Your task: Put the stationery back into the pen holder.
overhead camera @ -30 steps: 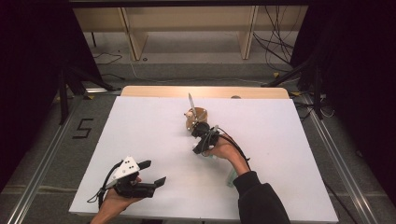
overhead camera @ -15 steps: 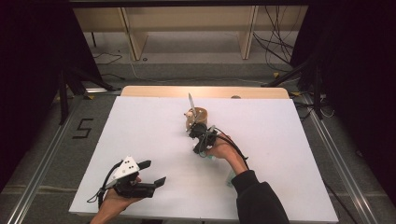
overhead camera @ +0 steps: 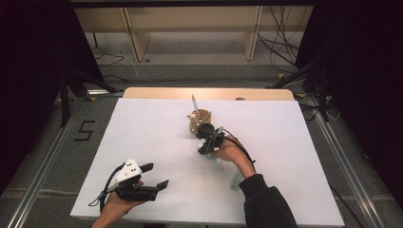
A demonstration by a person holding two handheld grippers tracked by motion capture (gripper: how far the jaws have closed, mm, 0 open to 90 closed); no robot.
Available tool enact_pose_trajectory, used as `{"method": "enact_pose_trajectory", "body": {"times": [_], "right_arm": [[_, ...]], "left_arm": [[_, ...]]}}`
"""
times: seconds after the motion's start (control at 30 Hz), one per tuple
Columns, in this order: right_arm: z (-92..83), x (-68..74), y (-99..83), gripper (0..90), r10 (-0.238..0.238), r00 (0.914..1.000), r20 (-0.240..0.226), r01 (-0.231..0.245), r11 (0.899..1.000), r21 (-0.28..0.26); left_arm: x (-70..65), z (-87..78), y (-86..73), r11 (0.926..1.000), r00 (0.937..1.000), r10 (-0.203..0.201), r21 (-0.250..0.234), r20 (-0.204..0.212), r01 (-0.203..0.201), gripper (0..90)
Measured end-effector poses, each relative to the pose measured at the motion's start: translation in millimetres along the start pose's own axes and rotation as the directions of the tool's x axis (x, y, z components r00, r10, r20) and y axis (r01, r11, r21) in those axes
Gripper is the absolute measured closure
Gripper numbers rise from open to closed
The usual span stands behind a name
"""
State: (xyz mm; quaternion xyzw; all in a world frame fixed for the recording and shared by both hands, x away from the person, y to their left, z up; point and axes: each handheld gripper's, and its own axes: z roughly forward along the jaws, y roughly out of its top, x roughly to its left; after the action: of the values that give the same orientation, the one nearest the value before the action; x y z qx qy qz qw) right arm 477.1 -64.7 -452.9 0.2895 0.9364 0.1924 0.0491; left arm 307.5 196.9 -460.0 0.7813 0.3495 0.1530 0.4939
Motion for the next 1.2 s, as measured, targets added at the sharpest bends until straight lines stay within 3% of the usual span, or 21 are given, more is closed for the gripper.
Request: {"method": "enact_pose_trajectory", "body": {"times": [0.2,0.33,0.47,0.77,1.03,1.2], "right_arm": [[-13.2,-3.9,-5.8,65.9,0.018,0.9998,-0.013,-0.019,0.996,-0.082],[-23.8,-6.9,-10.9,65.9,0.037,0.9989,-0.029,-0.042,0.986,-0.161],[-33.4,-8.1,-15.4,65.9,0.068,0.9968,-0.042,-0.077,0.962,-0.263],[-53.0,-11.4,-16.4,65.9,0.145,0.9885,-0.042,-0.149,0.885,-0.441],[-64.7,-18.8,-16.6,65.8,0.209,0.9772,-0.038,-0.198,0.833,-0.516],[-68.1,-24.2,-15.8,65.8,0.241,0.9698,-0.039,-0.224,0.814,-0.536]], "left_arm": [[0.2,-0.2,0.1,1.0,1.0,0.0,0.0,-0.004,0.0,15.9],[0.7,-0.2,-0.1,1.0,0.9999,-0.005,-0.001,-0.009,0.005,15.9],[2.2,-0.7,-0.2,0.9998,0.9998,-0.017,-0.009,-0.015,0.016,15.9],[4.0,-1.0,-0.8,0.9998,0.9995,-0.014,-0.016,-0.028,0.013,15.8],[4.5,-1.9,-0.4,0.9994,0.9993,-0.02,-0.03,-0.03,0.019,15.4],[4.7,-2.0,-0.4,0.9993,0.9993,-0.021,-0.03,-0.031,0.02,15.3]]}}
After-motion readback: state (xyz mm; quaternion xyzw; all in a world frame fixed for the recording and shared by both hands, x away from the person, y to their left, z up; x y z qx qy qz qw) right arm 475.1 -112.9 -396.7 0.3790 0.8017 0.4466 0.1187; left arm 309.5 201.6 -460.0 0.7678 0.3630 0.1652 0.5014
